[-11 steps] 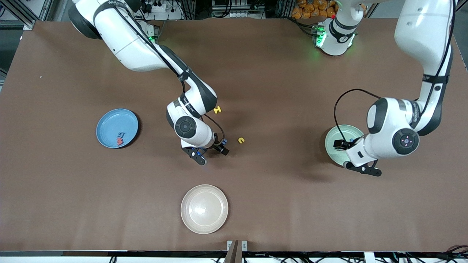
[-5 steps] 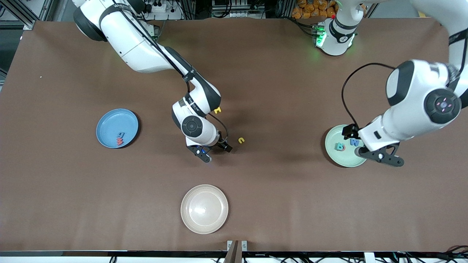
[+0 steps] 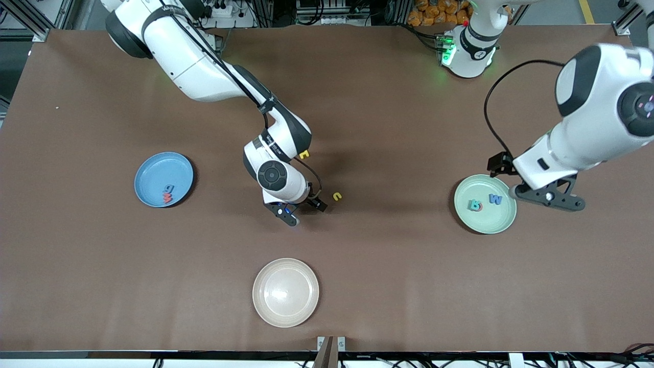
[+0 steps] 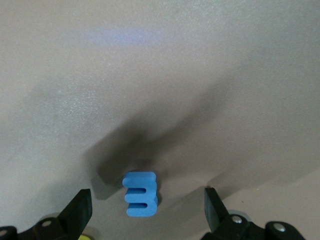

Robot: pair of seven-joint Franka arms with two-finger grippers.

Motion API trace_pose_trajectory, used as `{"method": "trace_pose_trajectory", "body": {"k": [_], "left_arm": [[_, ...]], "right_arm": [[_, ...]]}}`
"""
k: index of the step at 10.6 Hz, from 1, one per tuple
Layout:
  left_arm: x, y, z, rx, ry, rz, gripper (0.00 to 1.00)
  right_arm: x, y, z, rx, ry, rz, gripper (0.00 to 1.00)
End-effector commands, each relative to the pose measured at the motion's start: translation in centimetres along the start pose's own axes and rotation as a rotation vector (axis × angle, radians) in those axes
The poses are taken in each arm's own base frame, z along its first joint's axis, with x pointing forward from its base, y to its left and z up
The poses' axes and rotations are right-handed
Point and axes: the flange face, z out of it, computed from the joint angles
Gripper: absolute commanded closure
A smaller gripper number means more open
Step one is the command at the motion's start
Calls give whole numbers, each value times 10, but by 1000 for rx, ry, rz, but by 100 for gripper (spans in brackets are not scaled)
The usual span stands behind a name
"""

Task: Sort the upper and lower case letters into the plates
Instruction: 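Grasp the blue E with the right gripper while the left gripper withdraws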

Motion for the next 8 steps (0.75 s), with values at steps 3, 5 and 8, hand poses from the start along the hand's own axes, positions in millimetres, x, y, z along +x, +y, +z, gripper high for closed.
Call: {"method": "trace_pose_trajectory", "body": {"k": [3,5,8], "left_arm": [[-39,7,-15,10,5,-105,0],[-49,9,-21,17,14,-134,0],[-61,10,-30,23,29,-143,0]], "right_arm": [[0,-6,4,6,9,1,24],[0,-6,6,4,8,1,36],[0,-7,5,8,8,2,51]]}}
